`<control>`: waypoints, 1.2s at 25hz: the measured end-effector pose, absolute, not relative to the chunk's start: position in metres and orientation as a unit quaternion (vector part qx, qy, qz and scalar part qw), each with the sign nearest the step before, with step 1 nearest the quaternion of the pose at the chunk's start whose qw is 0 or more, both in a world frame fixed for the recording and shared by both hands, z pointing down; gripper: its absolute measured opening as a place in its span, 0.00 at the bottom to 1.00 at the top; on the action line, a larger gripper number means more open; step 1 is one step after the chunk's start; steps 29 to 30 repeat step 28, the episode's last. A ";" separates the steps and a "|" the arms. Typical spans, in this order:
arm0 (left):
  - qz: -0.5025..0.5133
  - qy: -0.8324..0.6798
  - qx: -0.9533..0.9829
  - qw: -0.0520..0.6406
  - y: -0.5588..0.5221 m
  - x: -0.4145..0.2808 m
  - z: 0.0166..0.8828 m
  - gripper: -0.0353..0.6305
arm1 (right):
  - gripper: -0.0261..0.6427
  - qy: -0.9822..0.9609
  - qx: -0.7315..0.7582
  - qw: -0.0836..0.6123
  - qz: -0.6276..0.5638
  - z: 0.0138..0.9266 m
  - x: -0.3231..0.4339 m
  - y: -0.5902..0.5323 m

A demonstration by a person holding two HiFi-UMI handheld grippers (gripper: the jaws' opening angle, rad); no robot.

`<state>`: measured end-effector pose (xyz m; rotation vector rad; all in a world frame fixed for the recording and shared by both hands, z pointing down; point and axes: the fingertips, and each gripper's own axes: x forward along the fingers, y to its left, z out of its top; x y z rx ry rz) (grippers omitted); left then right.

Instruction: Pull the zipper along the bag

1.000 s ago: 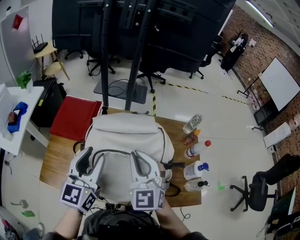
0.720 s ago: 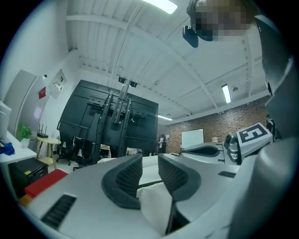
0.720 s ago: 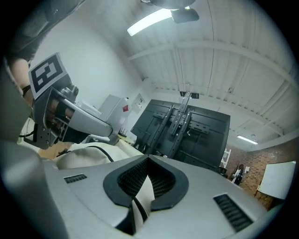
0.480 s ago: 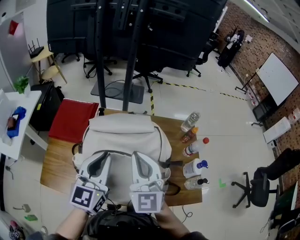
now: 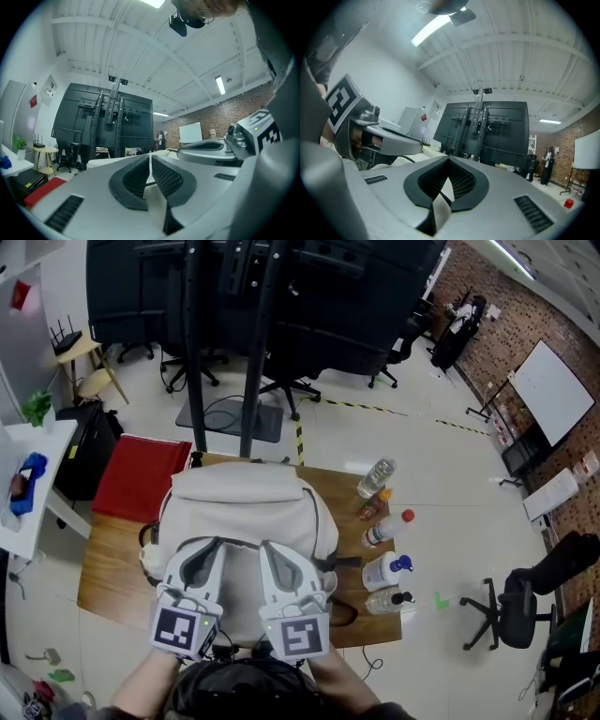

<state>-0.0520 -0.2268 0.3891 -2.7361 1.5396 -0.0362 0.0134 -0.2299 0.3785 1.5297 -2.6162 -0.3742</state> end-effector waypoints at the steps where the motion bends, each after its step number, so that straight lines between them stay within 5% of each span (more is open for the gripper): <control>1: -0.011 0.494 -0.869 0.002 -0.230 -0.052 0.388 0.13 | 0.05 -0.858 0.499 0.046 -0.110 0.381 0.015 -0.232; 30: -0.061 0.517 -0.854 0.006 -0.236 -0.045 0.410 0.10 | 0.04 -0.867 0.485 0.103 -0.039 0.424 0.041 -0.238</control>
